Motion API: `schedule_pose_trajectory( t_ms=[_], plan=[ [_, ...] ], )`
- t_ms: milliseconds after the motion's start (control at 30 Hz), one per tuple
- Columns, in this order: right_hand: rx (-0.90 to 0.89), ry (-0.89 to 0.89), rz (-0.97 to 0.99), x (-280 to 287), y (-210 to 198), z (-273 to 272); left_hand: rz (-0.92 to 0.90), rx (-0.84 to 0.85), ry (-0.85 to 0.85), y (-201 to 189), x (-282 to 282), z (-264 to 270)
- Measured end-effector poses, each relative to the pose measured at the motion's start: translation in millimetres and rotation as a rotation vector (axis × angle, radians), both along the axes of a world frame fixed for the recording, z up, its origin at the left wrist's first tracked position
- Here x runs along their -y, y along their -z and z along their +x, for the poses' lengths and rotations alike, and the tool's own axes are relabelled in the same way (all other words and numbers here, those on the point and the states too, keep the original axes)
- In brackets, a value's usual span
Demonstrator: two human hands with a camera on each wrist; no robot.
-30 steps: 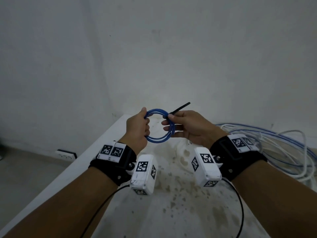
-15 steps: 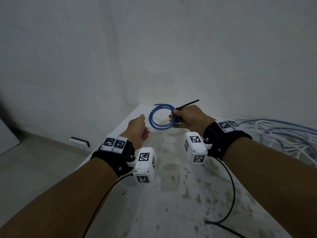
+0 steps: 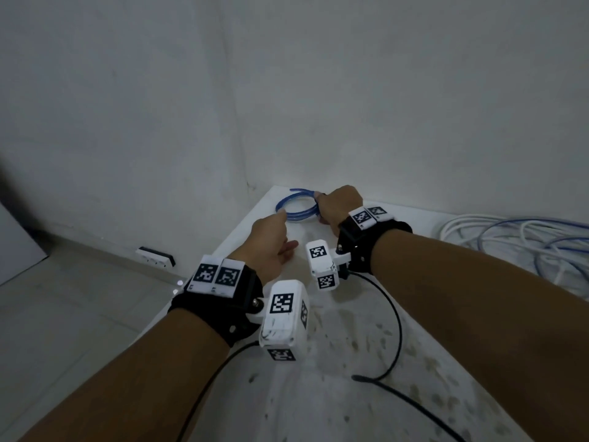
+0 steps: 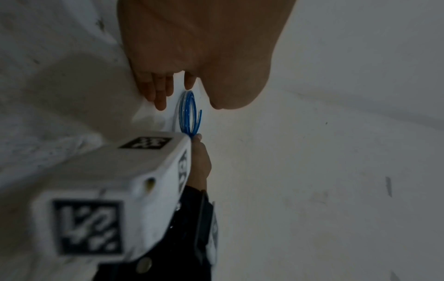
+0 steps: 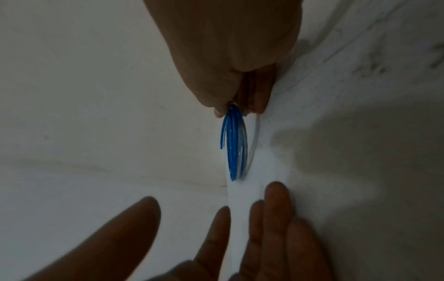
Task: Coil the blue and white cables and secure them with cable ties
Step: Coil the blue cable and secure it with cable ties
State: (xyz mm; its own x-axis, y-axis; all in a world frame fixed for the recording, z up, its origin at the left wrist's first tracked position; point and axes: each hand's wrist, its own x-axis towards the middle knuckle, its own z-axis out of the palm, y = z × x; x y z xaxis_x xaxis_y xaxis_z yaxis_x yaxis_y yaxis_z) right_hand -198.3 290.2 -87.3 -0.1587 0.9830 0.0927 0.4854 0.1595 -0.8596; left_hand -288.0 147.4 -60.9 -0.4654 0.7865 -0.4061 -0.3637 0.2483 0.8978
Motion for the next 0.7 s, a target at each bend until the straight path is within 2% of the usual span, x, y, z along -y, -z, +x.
schedule_pose_trajectory(
  t_ms=[133,167,267,333,467,700],
  plan=[
    [0.099,0.086,0.094,8,3,-6,-0.010,0.020,0.011,0,2,-5],
    [0.139,0.074,0.122,9,3,-8,-0.009,0.022,0.015,-1,2,-5],
    [0.424,-0.052,0.184,10,2,-18,-0.007,0.025,0.021,-1,3,-6],
    [0.528,-0.106,0.200,10,0,-22,-0.005,0.029,0.021,-1,4,-6],
    [0.581,-0.137,0.206,9,-7,-25,-0.005,0.042,0.027,-1,5,-7],
    [0.510,-0.153,0.163,3,-12,-26,0.007,0.041,0.031,1,4,-7]
  ],
)
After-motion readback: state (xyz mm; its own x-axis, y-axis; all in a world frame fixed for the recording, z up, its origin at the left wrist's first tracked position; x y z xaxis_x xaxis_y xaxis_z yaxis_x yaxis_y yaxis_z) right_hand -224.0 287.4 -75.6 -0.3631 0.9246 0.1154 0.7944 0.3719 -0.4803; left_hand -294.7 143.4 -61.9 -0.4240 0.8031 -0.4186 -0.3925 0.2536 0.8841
